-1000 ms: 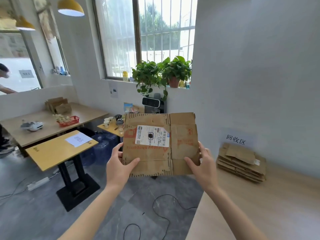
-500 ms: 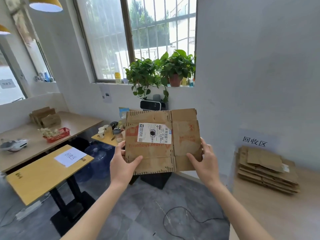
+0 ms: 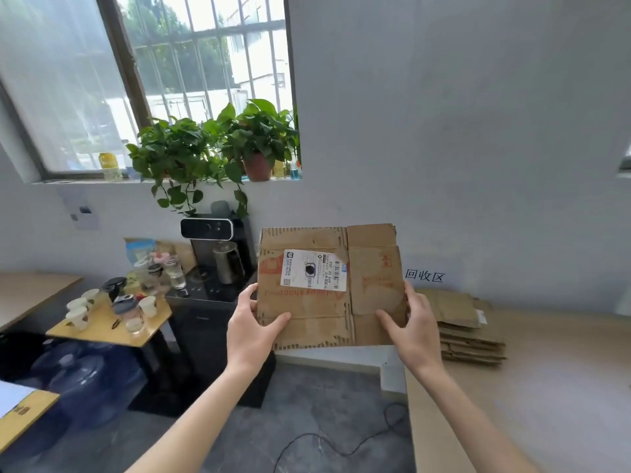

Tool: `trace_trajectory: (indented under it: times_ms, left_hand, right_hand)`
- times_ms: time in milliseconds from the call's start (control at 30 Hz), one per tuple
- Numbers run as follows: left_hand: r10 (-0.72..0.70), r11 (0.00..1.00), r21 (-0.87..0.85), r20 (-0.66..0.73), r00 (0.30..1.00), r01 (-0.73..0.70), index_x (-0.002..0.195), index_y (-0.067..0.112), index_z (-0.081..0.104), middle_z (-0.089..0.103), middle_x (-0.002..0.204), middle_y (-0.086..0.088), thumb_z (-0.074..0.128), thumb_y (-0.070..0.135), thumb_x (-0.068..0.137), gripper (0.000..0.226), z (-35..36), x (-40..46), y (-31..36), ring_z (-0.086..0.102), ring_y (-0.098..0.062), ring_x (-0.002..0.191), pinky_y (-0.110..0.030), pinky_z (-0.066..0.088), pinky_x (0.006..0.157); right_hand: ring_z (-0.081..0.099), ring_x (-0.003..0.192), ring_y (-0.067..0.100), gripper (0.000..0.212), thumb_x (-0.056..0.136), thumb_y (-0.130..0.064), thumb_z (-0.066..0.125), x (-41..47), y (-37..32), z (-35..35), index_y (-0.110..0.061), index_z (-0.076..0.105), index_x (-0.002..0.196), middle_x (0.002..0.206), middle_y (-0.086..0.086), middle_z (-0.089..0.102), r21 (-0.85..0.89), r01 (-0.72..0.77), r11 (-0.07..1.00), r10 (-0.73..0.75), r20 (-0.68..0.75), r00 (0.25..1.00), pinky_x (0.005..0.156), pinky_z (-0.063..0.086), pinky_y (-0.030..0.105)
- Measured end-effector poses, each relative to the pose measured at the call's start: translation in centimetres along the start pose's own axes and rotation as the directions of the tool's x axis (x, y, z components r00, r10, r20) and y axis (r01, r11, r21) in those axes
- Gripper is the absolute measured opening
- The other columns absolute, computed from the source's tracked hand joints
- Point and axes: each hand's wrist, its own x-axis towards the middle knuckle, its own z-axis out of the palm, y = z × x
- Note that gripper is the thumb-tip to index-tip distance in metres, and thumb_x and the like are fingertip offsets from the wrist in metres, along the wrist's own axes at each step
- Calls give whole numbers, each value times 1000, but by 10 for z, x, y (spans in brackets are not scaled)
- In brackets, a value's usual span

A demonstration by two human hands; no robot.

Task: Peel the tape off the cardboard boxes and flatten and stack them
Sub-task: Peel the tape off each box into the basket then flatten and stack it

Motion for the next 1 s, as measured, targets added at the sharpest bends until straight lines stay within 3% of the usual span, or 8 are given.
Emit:
trace_trajectory:
  times_ms: [233, 400, 500, 667, 800, 1000]
  left_hand:
    - [57, 995, -87, 212, 976, -39, 144, 32, 42, 65, 98, 14, 89, 34, 77, 82, 92, 52, -2, 66, -4, 89, -31, 60, 81]
    - [94, 983, -179, 321, 942, -37, 146, 29, 41, 64, 99, 11, 85, 32, 82, 79, 135, 95, -5, 66, -5, 86, -17, 56, 66]
    - [108, 975, -221, 365, 925, -27, 146, 30, 41, 64, 98, 11, 85, 31, 83, 77, 155, 119, -2, 66, -4, 85, -18, 57, 64]
    - [138, 962, -272, 453, 881, -11, 146, 29, 42, 63, 96, 8, 84, 29, 83, 76, 195, 144, 7, 66, -4, 80, -18, 57, 60]
    - [160, 962, -271, 495, 854, -24, 148, 27, 42, 62, 94, 9, 83, 29, 85, 75, 238, 161, 16, 64, -4, 79, -20, 57, 63]
    - [166, 966, -259, 542, 824, -25, 148, 28, 41, 63, 94, 11, 81, 33, 85, 74, 321, 188, 22, 65, -5, 81, -40, 62, 76]
  right_hand:
    - [54, 120, 14, 81, 88, -35, 78, 25, 42, -29, -16, 37, 156, 133, 2, 54, -151, -153, 977, 132, -140, 981, 101, 50, 32]
    - [49, 131, 21, 81, 88, -35, 78, 58, 53, -35, -11, 38, 154, 139, 6, 53, -244, -223, 944, 174, -205, 963, 110, 44, 39]
    - [50, 127, 22, 82, 87, -33, 80, 81, 53, -42, -10, 39, 154, 133, 7, 56, -293, -249, 923, 181, -240, 954, 108, 41, 34]
    - [50, 130, 25, 83, 87, -33, 79, 112, 64, -64, -8, 37, 155, 136, 10, 55, -343, -321, 883, 225, -292, 930, 111, 42, 43]
    - [53, 127, 26, 81, 86, -35, 80, 139, 83, -83, -11, 41, 153, 135, 9, 58, -395, -360, 845, 233, -334, 913, 106, 46, 42]
    - [56, 125, 22, 74, 87, -36, 76, 188, 131, -106, -23, 44, 152, 137, 2, 57, -406, -392, 826, 261, -341, 903, 104, 49, 45]
